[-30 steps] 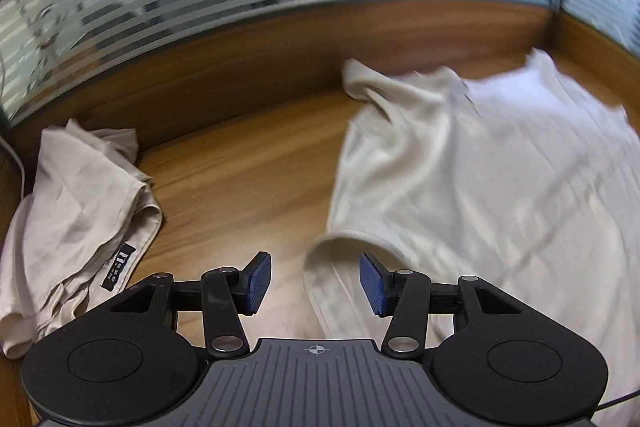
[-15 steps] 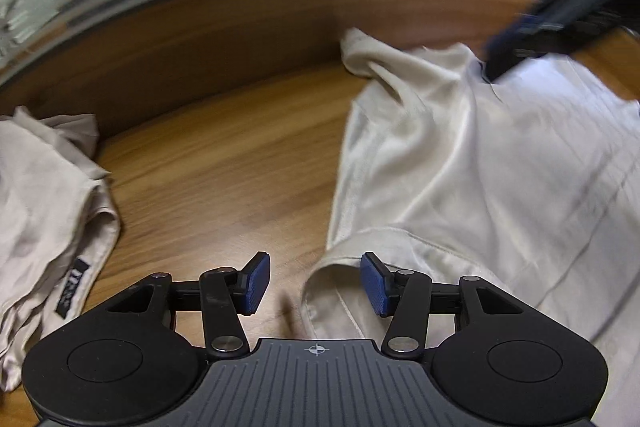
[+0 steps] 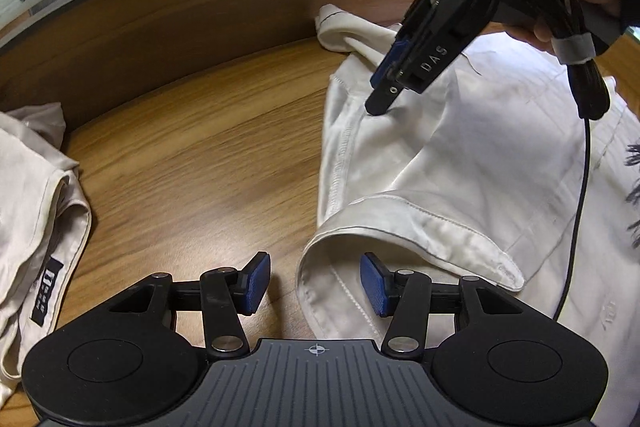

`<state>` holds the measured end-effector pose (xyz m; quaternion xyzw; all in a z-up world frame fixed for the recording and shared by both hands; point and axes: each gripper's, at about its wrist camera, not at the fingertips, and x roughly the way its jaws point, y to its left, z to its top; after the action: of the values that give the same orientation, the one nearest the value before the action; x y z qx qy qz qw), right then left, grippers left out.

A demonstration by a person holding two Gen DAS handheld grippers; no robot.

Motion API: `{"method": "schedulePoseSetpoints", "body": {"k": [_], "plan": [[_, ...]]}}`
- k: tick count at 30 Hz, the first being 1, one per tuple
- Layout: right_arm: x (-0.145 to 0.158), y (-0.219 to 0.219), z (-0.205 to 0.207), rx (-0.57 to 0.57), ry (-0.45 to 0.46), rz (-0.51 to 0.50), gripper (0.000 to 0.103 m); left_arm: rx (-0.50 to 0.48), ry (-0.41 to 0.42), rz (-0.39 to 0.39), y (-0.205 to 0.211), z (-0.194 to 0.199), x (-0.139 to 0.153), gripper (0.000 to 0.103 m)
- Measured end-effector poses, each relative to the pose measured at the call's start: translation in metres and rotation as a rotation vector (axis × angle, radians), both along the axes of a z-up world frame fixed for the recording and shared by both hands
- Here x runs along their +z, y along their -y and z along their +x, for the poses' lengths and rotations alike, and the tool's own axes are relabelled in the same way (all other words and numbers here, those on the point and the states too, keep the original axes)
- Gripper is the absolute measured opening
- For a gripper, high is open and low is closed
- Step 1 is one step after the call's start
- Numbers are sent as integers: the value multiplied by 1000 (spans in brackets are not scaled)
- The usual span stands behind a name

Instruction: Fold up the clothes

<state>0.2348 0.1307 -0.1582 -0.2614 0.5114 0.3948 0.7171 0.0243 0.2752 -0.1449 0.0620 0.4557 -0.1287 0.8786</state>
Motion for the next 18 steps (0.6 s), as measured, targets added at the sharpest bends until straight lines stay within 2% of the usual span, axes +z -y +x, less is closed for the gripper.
{"method": "schedulePoseSetpoints", "body": {"k": [1, 2, 3, 7, 12, 16, 18], "plan": [[-2, -1, -1, 8, -2, -6, 27, 3, -2, -2, -1, 0, -1, 51], [-4, -1, -2, 17, -3, -13, 18, 6, -3, -5, -3, 1, -3, 44], [-5, -1, -3, 25, 1, -15, 13, 5, -6, -7, -3, 1, -4, 39], [-5, -2, -8, 53, 31, -11, 5, 18, 4, -24, -4, -2, -4, 4], [11, -9, -10, 83, 108, 26, 3, 50, 48, -39, -4, -12, 2, 4], [25, -19, -8, 103, 175, 62, 3, 39, 96, 14, 5, -21, 6, 4], [24, -26, -3, 111, 179, 67, 3, 36, 111, 39, 10, -24, 6, 4]]}}
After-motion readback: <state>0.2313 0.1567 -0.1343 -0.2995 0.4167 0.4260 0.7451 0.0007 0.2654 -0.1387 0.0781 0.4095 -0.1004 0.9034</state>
